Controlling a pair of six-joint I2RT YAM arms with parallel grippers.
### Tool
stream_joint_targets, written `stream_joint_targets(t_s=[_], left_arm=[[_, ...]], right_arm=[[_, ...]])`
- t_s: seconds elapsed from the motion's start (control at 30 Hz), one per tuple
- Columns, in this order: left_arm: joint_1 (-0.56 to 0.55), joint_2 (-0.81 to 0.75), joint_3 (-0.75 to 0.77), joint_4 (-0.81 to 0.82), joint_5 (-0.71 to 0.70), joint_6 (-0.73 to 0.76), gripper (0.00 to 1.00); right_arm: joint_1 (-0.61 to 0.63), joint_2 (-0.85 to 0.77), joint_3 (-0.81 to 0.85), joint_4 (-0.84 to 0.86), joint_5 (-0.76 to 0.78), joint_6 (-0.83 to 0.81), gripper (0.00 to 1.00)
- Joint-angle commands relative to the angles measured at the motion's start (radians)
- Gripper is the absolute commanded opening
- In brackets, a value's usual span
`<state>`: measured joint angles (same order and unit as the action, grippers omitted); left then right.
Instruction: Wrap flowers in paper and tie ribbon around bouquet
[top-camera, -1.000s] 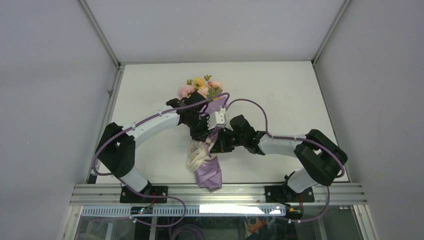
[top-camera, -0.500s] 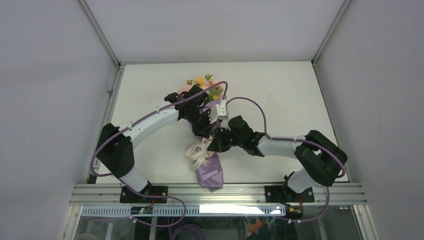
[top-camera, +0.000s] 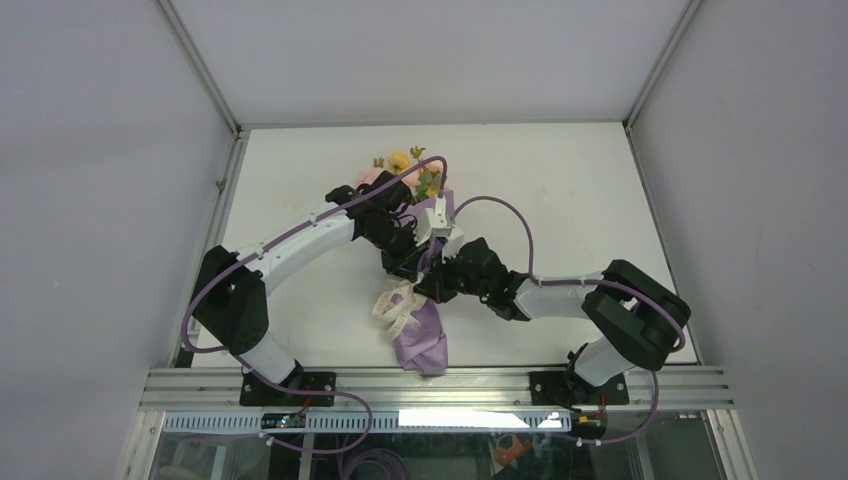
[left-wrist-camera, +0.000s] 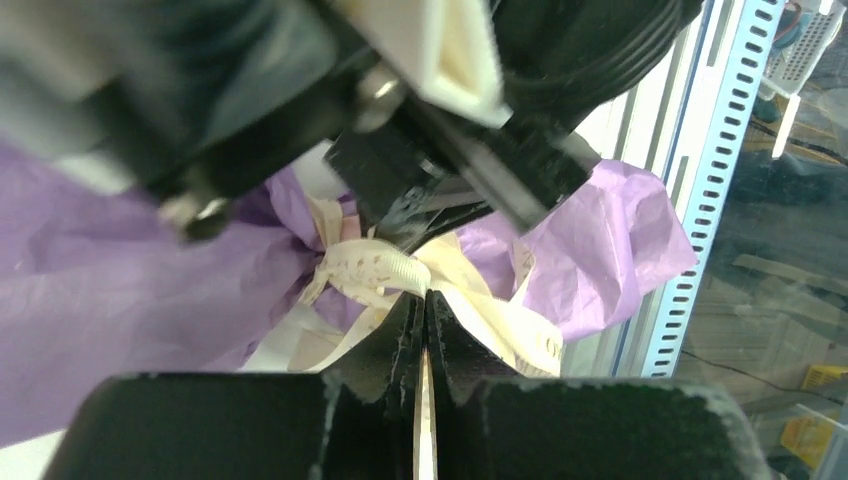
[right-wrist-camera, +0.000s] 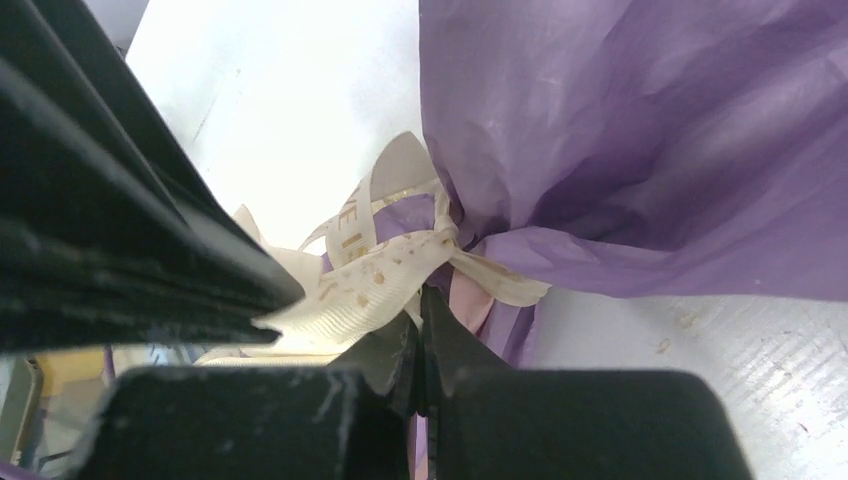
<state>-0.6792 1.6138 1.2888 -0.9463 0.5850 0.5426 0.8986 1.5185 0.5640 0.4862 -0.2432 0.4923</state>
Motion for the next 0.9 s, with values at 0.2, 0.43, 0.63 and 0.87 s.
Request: stream_joint_targets(t_s=[0.2, 0.43, 0.63, 0.87], left_arm=[[0.058, -0.026, -0.051, 0.024, 0.022, 0.072, 0.31], [0.102, -0.025, 0.052, -0.252, 0.060, 0.449, 0.72], [0.137, 0.023, 0.118, -0.199, -0.008, 0.474, 0.50], [0.091, 0.044, 0.008, 0.049, -0.017, 0.375, 0.26]], right_arm=[[0.015, 0.070, 0.014, 0.226, 0.038, -0.111, 0.00], [0.013, 0.053, 0.015, 0.172, 0.024, -0.122, 0.00], [0.005, 0.022, 0.016, 0.122, 0.032, -0.136, 0.00], [0.001, -0.007, 0.021, 0.101, 0.044, -0.145, 0.00]])
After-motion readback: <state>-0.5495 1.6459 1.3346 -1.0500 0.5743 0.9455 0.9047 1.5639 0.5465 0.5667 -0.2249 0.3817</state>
